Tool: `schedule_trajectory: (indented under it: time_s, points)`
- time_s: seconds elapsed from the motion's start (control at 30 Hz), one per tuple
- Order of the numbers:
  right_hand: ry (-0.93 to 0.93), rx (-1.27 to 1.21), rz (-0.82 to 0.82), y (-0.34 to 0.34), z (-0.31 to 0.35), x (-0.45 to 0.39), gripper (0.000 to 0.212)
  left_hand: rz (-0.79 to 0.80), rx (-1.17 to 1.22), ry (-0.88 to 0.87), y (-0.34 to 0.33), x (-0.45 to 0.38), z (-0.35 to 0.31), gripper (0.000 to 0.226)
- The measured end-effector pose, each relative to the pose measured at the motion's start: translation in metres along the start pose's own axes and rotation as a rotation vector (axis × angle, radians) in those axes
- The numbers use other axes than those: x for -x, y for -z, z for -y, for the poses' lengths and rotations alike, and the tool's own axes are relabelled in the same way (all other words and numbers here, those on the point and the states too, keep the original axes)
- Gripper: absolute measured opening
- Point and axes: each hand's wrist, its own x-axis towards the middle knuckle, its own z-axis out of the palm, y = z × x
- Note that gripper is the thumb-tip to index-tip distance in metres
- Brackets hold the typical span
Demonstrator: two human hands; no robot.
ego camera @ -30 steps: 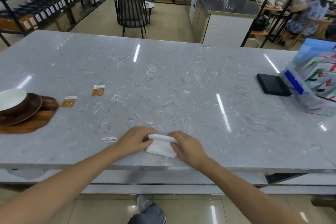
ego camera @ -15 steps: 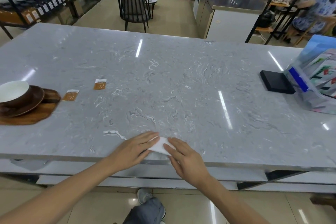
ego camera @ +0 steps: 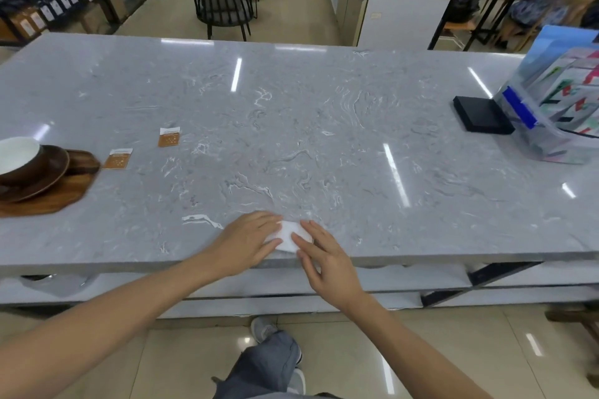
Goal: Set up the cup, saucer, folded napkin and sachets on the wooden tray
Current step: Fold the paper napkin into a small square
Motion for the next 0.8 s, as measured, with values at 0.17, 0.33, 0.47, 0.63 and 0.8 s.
schedule_trajectory:
  time_s: [0.17, 0.33, 0.47, 0.63, 0.8]
  points:
    - [-0.179, -0.087, -0.045, 0.003, 0.011, 0.004, 0.039, 0.310, 0.200, 0.036, 0.022, -0.044, -0.014, 0.041]
    - [-0.276, -0.212, -0.075, 0.011, 0.015, 0.009, 0.044, 0.489, 0.365, 0.138, 0.025, -0.072, -0.023, 0.060]
    - [-0.422, -0.325, -0.115, 0.011, 0.025, 0.011, 0.049, 0.417, 0.467, 0.176, 0.018, -0.060, -0.026, 0.051]
    - [-0.641, -0.694, -0.111, 0.007, 0.056, -0.003, 0.054, 0.165, 0.787, 0.328, 0.034, -0.025, -0.024, 0.035]
    - [-0.762, -0.908, 0.027, 0.000, 0.085, -0.028, 0.037, -0.143, 1.110, 0.509, 0.059, 0.007, -0.006, 0.044]
